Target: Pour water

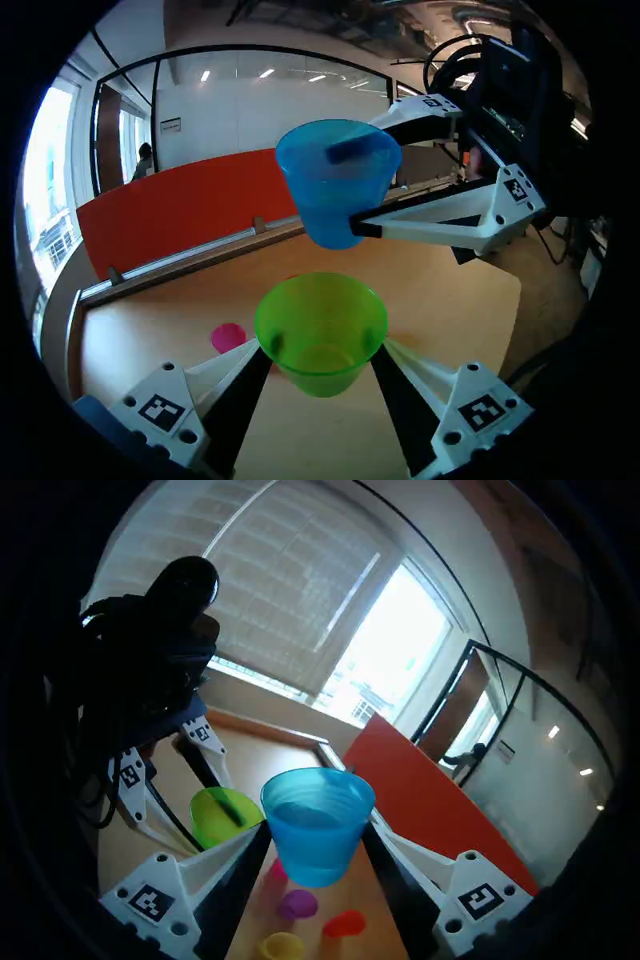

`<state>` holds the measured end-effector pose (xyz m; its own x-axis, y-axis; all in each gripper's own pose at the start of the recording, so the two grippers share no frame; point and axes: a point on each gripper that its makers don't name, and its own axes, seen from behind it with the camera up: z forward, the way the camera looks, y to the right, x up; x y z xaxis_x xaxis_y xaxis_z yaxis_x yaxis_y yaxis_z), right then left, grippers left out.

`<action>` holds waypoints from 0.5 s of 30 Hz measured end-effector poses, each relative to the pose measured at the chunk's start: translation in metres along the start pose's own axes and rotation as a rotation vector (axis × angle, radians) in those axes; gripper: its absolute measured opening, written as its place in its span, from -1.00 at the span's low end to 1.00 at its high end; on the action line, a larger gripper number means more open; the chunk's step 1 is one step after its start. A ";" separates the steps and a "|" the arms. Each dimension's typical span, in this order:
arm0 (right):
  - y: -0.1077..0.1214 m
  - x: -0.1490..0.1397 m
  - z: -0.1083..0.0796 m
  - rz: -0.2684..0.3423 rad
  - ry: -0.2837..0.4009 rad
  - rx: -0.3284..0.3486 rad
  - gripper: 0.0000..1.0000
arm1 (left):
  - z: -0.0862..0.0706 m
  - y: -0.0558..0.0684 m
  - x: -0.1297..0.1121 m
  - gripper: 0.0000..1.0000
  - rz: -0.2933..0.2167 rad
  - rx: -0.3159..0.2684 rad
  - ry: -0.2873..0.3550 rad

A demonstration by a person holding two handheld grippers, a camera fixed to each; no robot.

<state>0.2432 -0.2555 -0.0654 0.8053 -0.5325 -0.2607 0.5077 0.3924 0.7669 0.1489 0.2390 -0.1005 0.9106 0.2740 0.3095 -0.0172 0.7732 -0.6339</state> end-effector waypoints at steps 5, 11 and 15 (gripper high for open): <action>0.000 -0.002 0.004 -0.039 -0.008 -0.002 0.72 | 0.001 0.001 0.001 0.63 0.004 -0.003 0.000; 0.001 -0.004 0.007 -0.093 -0.014 -0.002 0.72 | 0.002 0.002 0.001 0.63 0.009 -0.009 -0.004; -0.001 -0.007 0.009 -0.132 -0.023 0.006 0.72 | 0.002 0.003 0.001 0.63 0.011 -0.010 -0.007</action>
<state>0.2345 -0.2583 -0.0590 0.7246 -0.5961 -0.3459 0.6067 0.3137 0.7304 0.1491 0.2423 -0.1010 0.9075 0.2864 0.3072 -0.0231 0.7644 -0.6443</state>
